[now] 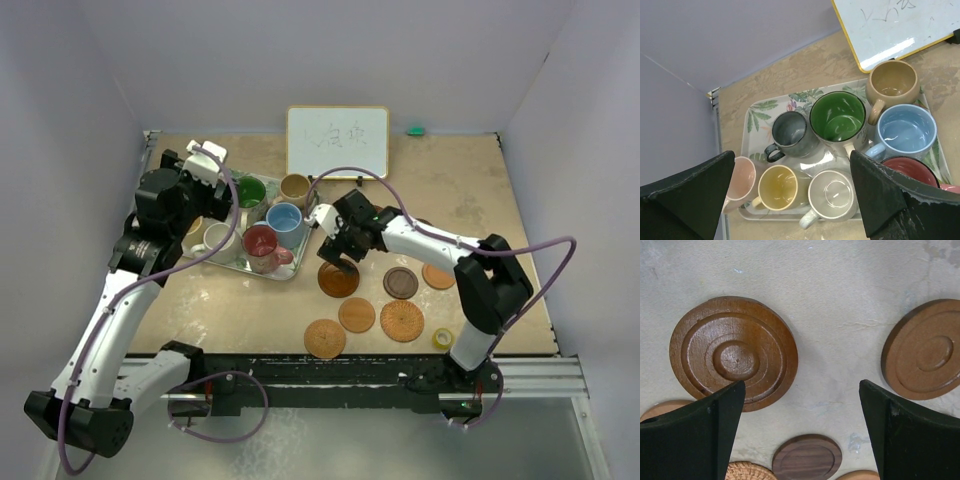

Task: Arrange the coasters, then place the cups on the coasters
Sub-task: Move the cup to the center of the board.

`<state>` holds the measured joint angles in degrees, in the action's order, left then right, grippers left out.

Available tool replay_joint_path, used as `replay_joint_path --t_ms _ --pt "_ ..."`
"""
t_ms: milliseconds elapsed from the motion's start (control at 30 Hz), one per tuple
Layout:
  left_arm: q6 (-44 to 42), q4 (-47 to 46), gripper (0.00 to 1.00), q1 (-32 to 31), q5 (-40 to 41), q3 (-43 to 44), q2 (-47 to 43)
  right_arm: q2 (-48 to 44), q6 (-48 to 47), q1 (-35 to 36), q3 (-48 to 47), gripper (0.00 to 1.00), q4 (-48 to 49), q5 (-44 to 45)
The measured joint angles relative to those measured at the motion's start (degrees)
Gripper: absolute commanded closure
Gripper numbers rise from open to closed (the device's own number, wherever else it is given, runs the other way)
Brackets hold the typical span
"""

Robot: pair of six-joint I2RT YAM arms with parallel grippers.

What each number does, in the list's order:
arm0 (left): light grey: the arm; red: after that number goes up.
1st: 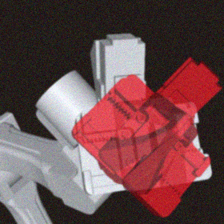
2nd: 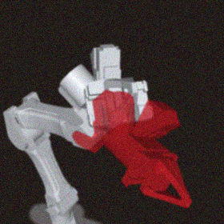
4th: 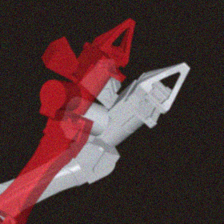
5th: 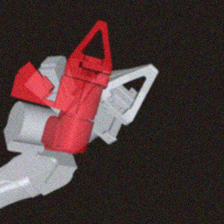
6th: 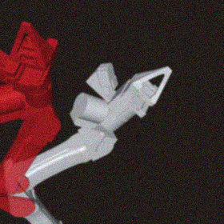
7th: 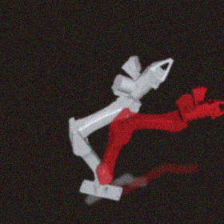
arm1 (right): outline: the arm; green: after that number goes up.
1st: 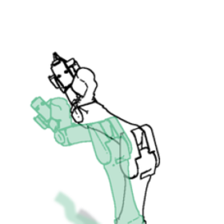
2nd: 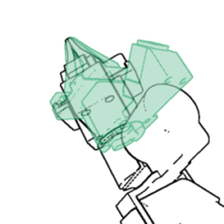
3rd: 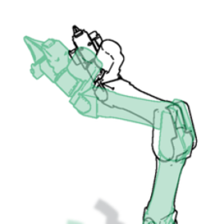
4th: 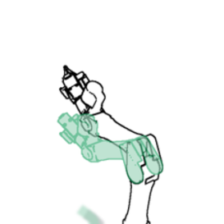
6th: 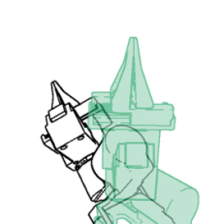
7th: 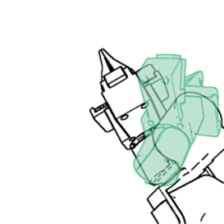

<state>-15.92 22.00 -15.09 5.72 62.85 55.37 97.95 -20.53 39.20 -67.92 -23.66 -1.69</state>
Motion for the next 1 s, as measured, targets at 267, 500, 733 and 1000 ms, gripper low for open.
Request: replay_joint_path --t_ms 267,500,733,1000 --pt "0.39 -0.07 0.07 1.18 -1.40 -1.29 -1.57 4.13 -0.07 2.56 -0.50 0.05 0.02 2.40" --pt "0.39 -0.09 0.07 1.90 -2.51 -2.05 -2.84 6.80 -0.70 2.91 -0.81 0.07 -0.52 3.80" --pt "0.33 -0.04 0.06 1.97 -2.51 -3.13 -3.21 6.58 -2.16 2.91 -0.57 0.08 -0.70 5.79" --pt "0.02 -0.04 0.06 1.97 -2.51 -3.43 -4.17 3.58 -5.60 -0.33 3.17 0.09 0.07 9.88"
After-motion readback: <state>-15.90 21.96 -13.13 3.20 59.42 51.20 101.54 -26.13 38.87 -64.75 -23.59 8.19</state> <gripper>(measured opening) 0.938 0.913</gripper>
